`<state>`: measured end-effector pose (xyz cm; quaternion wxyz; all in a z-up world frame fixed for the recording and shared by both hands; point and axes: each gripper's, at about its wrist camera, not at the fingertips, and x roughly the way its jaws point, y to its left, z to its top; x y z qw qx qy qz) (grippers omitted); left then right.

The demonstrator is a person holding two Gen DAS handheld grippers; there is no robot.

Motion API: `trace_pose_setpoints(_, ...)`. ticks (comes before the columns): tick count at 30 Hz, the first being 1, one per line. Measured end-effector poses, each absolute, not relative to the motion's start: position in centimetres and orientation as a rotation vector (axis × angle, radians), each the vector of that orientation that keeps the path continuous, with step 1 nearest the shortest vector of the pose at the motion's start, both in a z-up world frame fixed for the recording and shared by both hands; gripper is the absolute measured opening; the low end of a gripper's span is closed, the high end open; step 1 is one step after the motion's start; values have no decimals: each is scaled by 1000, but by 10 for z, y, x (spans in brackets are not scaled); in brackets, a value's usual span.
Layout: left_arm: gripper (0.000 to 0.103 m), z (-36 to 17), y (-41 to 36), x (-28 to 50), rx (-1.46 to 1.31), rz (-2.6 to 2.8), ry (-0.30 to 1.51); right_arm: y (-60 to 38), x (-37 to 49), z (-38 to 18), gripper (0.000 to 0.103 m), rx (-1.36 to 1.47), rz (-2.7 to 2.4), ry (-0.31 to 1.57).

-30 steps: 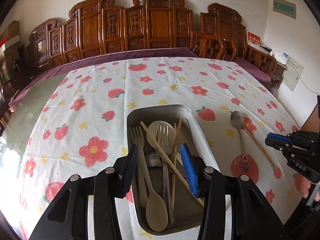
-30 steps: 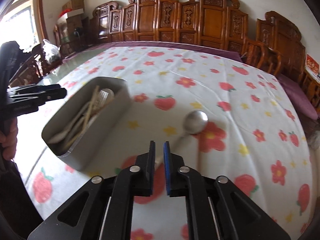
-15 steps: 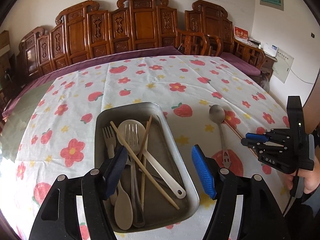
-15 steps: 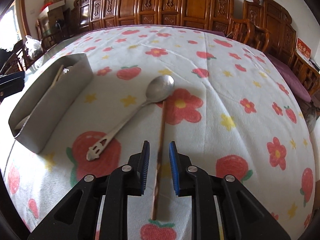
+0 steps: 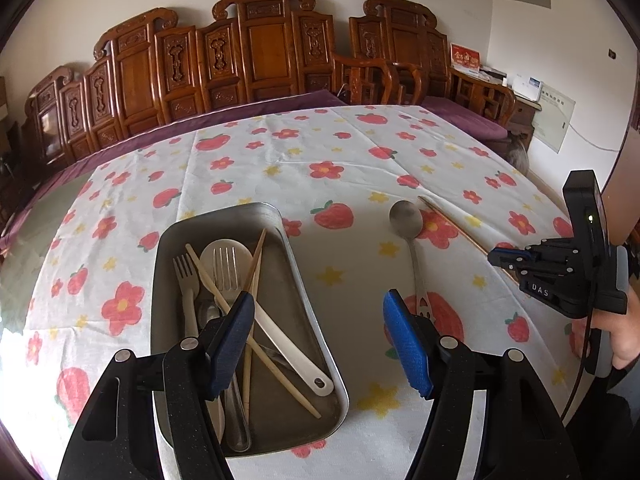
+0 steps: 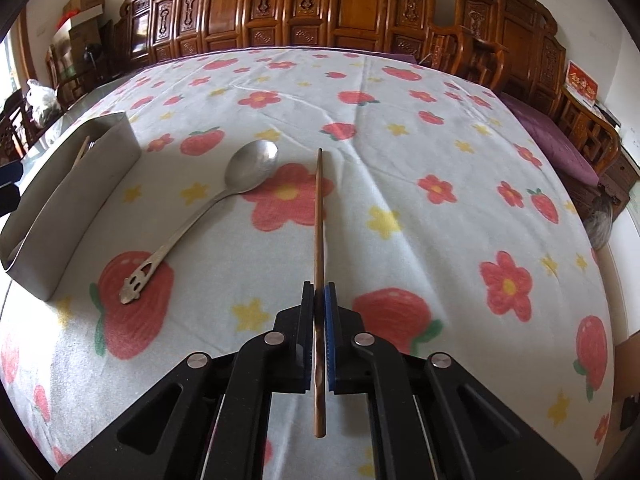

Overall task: Organize utensils
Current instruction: 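Grasp the wooden chopstick with the right gripper while the left gripper grasps the metal spoon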

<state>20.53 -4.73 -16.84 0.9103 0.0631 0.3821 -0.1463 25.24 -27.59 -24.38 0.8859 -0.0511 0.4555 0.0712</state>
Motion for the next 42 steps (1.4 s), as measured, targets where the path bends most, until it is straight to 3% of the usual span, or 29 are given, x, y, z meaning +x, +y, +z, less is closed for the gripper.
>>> trace_pose_setpoints(11,64,-170,-69,208,129,-319,824,-293,259,-237,6,-50,172,911)
trace_pose_setpoints(21,53,-178,-113,223,186,-349,871,-292,266,-227,6,-22,219,884)
trace_pose_setpoints(42,19,-234,-179,293,201,-367,1054,-312,270,-217,6,97,274,860)
